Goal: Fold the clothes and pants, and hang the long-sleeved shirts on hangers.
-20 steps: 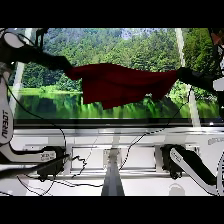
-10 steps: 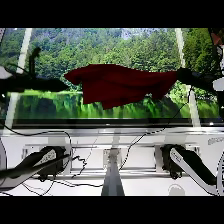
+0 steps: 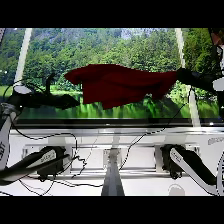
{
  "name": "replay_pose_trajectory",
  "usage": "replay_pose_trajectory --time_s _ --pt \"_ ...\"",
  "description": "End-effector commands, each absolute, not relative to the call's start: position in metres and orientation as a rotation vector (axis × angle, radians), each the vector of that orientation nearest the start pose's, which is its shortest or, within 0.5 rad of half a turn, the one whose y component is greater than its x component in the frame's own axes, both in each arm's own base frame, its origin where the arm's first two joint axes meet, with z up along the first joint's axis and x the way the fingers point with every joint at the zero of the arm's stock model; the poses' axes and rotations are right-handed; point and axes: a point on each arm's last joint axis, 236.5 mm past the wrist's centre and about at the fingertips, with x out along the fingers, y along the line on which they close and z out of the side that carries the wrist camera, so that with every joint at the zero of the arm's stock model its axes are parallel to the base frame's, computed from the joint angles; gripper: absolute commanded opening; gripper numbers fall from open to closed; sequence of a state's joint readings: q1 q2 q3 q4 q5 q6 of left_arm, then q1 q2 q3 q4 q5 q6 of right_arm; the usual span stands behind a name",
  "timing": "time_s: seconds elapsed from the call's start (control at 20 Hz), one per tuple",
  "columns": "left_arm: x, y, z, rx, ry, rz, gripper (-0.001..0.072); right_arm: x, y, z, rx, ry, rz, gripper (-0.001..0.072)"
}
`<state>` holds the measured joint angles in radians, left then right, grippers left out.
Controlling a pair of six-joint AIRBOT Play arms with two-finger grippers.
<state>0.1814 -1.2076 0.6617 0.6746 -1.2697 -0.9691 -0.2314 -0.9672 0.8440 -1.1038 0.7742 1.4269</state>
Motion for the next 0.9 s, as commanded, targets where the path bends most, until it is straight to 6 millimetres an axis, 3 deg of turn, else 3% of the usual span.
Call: replay_pose_trajectory --time_s 0.0,0.3,0.6,0.8,0.85 --pt "0.276 -0.133 -0.057 -0.718 1.401 -0.629 0.0498 0.387 -0.015 0.061 0.421 0.819 0.001 0.0014" --pt "0.297 -0.121 -0.097 -0.751 1.399 -0.509 0.0499 0.387 -0.015 0.061 0.421 0.818 0.001 0.0014" --pt "0.310 -0.120 -0.109 -0.758 1.358 -0.485 0.0498 0.387 -0.015 0.061 0.422 0.818 0.001 0.0014" --pt "0.310 -0.138 -0.115 -0.631 1.336 -0.543 0.0497 0.387 -0.015 0.061 0.422 0.818 0.001 0.0014" --pt "0.311 -0.141 -0.116 -0.611 1.332 -0.544 0.0464 0.387 -0.015 0.061 0.422 0.818 0.001 0.0014"
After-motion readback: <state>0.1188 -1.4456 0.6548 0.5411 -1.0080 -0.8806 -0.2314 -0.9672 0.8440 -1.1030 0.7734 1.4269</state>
